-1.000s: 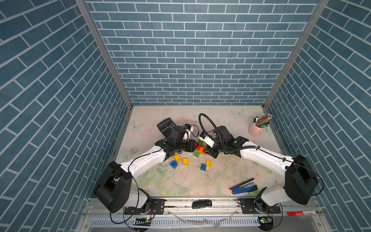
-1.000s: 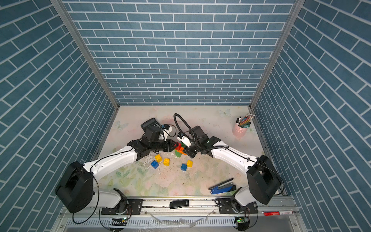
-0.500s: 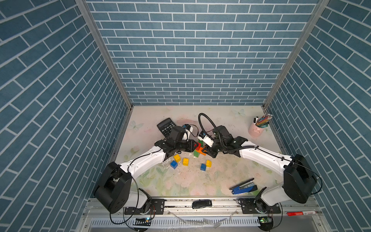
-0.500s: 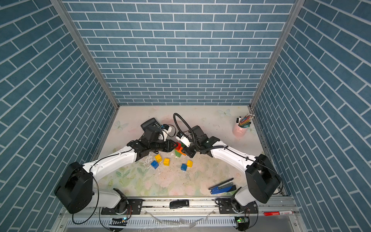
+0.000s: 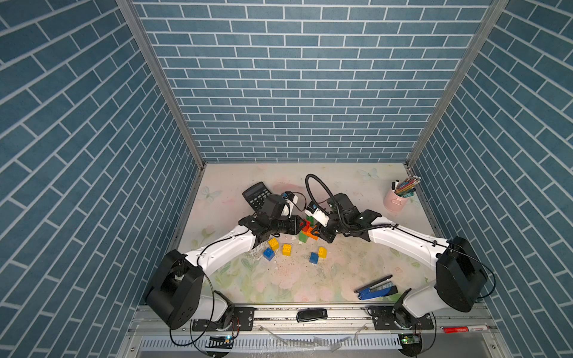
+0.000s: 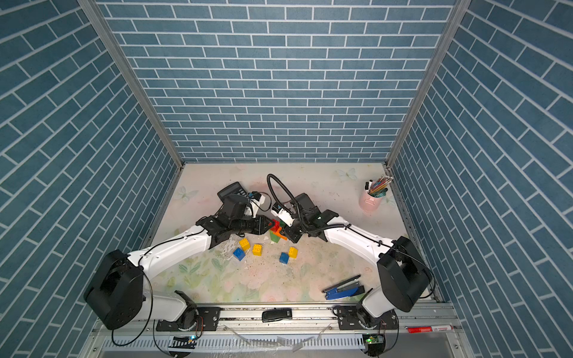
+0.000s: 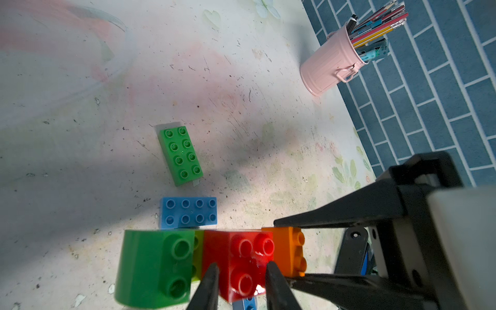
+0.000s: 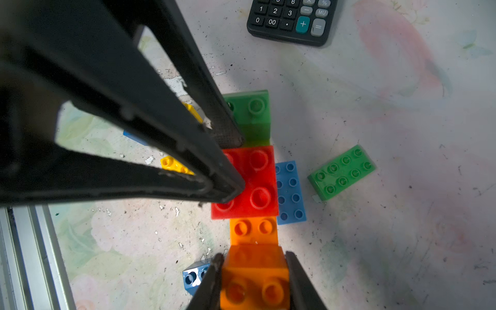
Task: Assemble a fork with lego
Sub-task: Assemble the lego brick with the lego brick.
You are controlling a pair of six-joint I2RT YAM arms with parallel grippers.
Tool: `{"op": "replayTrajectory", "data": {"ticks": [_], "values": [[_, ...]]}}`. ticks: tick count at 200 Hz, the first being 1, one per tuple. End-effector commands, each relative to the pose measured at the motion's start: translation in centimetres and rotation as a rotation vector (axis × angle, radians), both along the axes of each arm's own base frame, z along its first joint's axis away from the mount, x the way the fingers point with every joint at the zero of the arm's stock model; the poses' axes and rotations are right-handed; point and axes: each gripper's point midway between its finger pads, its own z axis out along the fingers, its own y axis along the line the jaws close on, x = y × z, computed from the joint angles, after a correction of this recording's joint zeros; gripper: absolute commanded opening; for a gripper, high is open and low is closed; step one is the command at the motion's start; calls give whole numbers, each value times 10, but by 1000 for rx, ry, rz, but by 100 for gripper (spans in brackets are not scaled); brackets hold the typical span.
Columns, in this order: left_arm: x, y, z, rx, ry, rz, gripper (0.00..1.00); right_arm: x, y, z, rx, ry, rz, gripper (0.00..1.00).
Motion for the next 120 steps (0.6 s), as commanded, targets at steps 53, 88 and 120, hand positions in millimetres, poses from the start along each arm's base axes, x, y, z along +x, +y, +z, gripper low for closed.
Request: {"op": "replayTrajectory", "data": {"ticks": [53, 88, 120], "values": [[-5, 8, -12, 36, 36, 11, 30, -4, -2, -15, -64, 35, 29, 0], [-4, 8, -13, 36, 36, 11, 30, -4, -1, -17, -69, 46, 28, 0], [-4, 8, -13, 36, 36, 13, 30, -2, 1, -14, -46, 48, 12, 11]]}}
